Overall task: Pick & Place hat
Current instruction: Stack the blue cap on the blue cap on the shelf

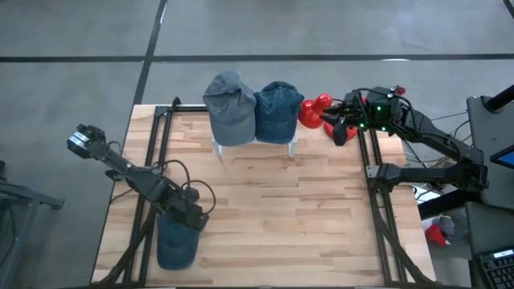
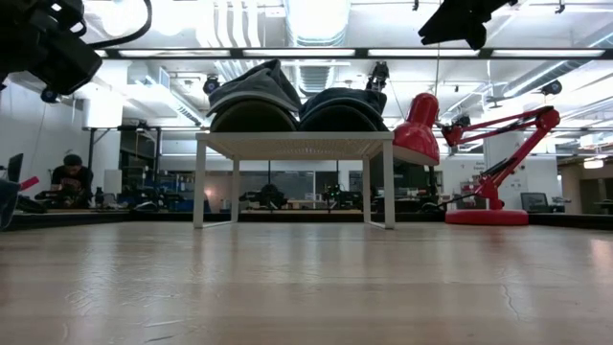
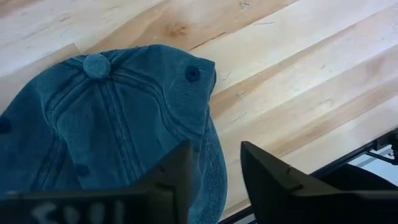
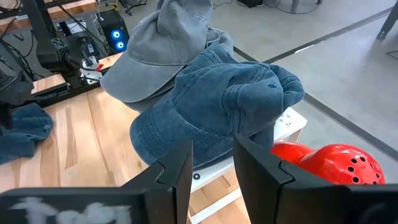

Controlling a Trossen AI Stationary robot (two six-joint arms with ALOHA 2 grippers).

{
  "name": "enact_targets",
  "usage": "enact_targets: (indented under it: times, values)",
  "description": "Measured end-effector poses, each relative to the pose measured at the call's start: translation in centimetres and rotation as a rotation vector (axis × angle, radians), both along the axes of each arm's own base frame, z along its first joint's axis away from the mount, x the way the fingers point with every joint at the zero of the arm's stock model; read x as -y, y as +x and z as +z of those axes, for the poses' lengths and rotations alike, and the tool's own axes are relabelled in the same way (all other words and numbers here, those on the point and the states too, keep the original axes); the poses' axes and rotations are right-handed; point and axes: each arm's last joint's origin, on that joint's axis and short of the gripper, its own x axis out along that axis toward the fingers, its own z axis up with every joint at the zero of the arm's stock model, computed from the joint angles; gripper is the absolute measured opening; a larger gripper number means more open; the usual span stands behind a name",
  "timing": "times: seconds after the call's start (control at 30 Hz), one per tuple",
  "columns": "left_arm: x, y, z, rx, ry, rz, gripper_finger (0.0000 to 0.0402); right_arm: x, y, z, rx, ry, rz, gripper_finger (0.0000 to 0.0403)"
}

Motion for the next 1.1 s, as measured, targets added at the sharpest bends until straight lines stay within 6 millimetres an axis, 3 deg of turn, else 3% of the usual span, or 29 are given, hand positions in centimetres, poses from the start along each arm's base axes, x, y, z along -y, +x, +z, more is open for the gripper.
enact_targets:
  times: [0.27, 0.73, 0.87, 1.1]
  values:
    - [0.4, 0.3, -0.9, -0.065, -0.02, -0.014, 0.0173, 0.0, 0.0, 0.0, -0.001, -0.004, 0.001, 0.0099]
    - [1.9, 2.3, -4.2, -0.181, -0.052, -0.047, 0.0173, 0.0, 0.0, 0.0, -0.006, -0.017, 0.006, 0.0079]
    - [2.1, 2.6, -5.3, -0.233, -0.042, -0.049, 0.0138, 0.0, 0.0, 0.0, -0.006, -0.017, 0.006, 0.0074]
    - [2.2, 2.8, -5.9, -0.227, -0.016, -0.097, 0.0013, 0.0, 0.0, 0.0, -0.008, -0.02, 0.006, 0.0068]
